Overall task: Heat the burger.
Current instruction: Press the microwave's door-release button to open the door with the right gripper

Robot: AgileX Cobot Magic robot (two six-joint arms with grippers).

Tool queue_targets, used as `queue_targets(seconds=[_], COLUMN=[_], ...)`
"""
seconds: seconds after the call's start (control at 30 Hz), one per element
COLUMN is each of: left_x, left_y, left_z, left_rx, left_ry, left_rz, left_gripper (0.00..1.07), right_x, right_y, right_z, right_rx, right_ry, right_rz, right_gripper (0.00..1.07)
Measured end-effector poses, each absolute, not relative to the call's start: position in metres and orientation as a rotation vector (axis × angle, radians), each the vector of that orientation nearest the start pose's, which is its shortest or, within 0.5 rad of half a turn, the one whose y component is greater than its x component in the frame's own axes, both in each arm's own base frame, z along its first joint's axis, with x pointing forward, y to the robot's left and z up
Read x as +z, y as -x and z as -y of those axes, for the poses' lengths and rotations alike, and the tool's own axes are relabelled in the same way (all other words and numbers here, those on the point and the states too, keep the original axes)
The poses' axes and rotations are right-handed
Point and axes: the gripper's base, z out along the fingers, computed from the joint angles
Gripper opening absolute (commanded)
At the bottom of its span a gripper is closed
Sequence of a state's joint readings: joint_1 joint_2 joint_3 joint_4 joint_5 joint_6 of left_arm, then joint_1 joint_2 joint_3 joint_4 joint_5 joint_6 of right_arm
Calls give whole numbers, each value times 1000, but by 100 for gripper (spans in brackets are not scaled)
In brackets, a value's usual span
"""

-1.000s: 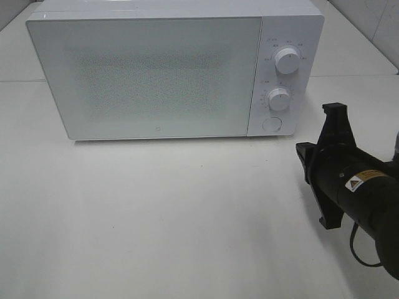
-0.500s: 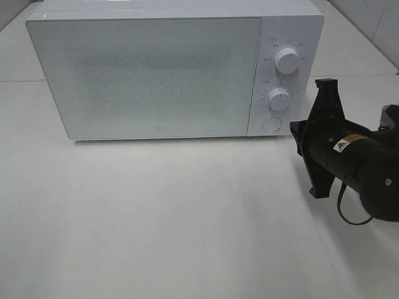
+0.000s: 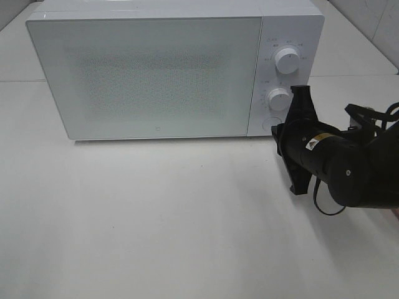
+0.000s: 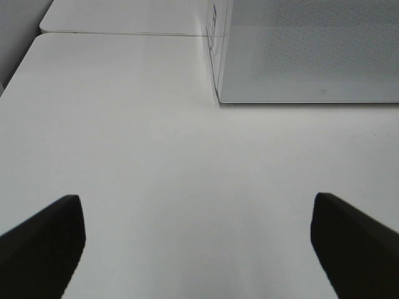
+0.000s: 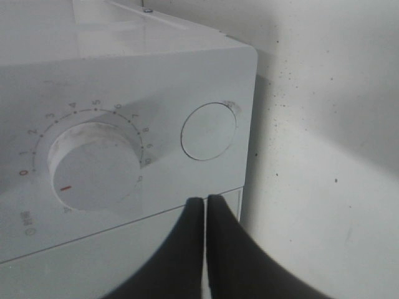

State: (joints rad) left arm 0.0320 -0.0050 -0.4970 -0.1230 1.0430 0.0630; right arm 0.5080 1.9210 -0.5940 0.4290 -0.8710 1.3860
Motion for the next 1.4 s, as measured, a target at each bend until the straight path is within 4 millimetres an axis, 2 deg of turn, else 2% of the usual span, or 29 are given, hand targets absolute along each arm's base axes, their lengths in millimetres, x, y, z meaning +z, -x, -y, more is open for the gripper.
queue_targets(seconds=[0.2,0.53,0.87,1.07,1.4], left_x=[278,278,278,278,278], left_y=[5,5,5,5,5], left_z=[10,10,10,10,10], left_rx=[-87,-87,-87,-87,-87], left_ry=[-36,-36,-36,-36,-36], left_rz=[-2019,-2019,-2019,-2019,-2019], left_gripper=[90,90,90,90,90], right_x=[102,99,82,80,75], right_y=[-300,-323,-329,-339,-343], right_z=[-131,-121,-123,-122,-121], right_rx=[1060,1044,1015,1014,999], right_ry=[-1354,-1379,-1392,-1391,-1401], right_rz=[-1653,-1602,-1626,-1609,-1632], right_gripper=[0,0,0,0,0])
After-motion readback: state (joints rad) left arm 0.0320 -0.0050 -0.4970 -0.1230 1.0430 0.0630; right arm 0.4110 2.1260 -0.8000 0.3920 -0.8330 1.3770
